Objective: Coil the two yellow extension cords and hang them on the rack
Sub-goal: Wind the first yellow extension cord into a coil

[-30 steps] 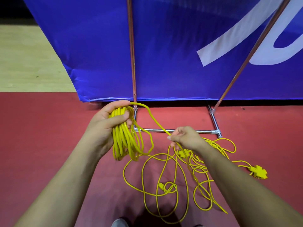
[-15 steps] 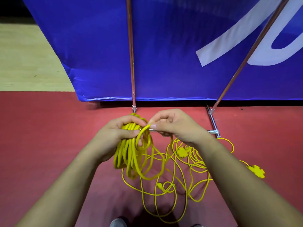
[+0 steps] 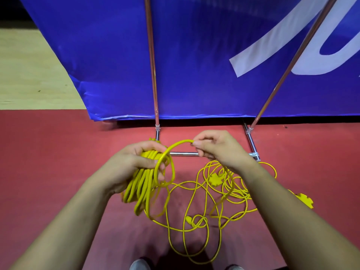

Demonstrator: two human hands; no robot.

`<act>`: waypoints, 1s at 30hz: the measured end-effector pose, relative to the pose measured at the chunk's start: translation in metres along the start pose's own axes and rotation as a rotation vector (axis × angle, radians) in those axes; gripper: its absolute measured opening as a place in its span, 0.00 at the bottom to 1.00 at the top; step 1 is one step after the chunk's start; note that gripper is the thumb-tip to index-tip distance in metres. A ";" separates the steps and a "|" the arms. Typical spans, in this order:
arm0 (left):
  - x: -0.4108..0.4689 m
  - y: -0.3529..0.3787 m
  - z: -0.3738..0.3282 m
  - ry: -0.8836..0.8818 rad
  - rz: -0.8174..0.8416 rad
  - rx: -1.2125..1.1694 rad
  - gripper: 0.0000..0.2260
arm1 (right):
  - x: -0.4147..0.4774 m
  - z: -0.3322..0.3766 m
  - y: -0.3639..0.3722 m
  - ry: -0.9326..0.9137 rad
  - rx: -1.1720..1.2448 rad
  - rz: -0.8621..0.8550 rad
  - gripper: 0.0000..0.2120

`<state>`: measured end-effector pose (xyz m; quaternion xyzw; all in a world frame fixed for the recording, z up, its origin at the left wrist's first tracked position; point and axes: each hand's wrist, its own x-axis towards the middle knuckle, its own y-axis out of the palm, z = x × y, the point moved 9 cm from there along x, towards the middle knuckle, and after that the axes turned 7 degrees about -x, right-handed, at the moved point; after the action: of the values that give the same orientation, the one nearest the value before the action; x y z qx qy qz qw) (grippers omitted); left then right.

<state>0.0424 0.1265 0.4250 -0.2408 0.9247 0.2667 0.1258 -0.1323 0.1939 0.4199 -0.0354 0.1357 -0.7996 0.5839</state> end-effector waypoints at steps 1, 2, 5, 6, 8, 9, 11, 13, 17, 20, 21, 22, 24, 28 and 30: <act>0.000 -0.001 0.000 0.003 -0.013 -0.023 0.16 | -0.001 0.011 0.006 -0.031 -0.053 0.017 0.04; 0.000 -0.001 -0.001 0.012 -0.025 -0.049 0.15 | -0.002 0.022 0.014 -0.070 -0.144 0.043 0.06; 0.000 0.005 -0.002 0.029 -0.016 -0.116 0.14 | -0.007 0.050 0.037 -0.193 -0.423 0.111 0.09; 0.000 0.008 -0.001 0.029 -0.004 -0.128 0.14 | -0.009 0.055 0.043 -0.217 -0.476 0.121 0.09; 0.001 0.011 -0.002 0.037 0.029 -0.133 0.17 | -0.012 0.062 0.049 -0.235 -0.536 0.108 0.08; 0.001 0.012 -0.003 0.045 0.045 -0.131 0.21 | -0.013 0.064 0.050 -0.237 -0.541 0.093 0.08; 0.001 0.011 -0.008 0.082 0.070 -0.148 0.24 | -0.012 0.060 0.047 -0.210 -0.473 0.092 0.07; 0.001 0.007 -0.014 0.137 0.080 -0.191 0.22 | -0.010 0.039 0.042 -0.136 -0.451 0.174 0.07; 0.000 -0.002 -0.019 0.171 0.062 -0.186 0.21 | -0.012 -0.013 0.023 0.067 -0.323 0.266 0.06; 0.000 -0.002 -0.013 0.103 0.053 -0.086 0.21 | -0.008 -0.015 0.007 0.075 -0.210 0.141 0.04; 0.000 -0.003 -0.011 0.087 0.039 -0.065 0.19 | -0.006 -0.010 0.003 0.046 -0.227 0.100 0.03; 0.001 -0.005 -0.010 0.078 0.018 -0.059 0.16 | -0.005 -0.005 0.000 0.018 -0.246 0.067 0.03; 0.001 -0.008 -0.008 0.063 -0.019 -0.064 0.13 | -0.004 0.011 0.002 -0.036 -0.266 0.050 0.02; 0.001 0.002 -0.001 0.045 0.022 -0.066 0.15 | -0.010 0.050 0.030 -0.190 -0.347 0.101 0.03; 0.001 0.008 0.000 0.055 0.060 -0.038 0.18 | -0.010 0.059 0.041 -0.243 -0.399 0.102 0.03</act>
<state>0.0375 0.1318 0.4276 -0.2226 0.9294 0.2812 0.0875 -0.0785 0.1811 0.4669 -0.2391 0.2212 -0.7165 0.6169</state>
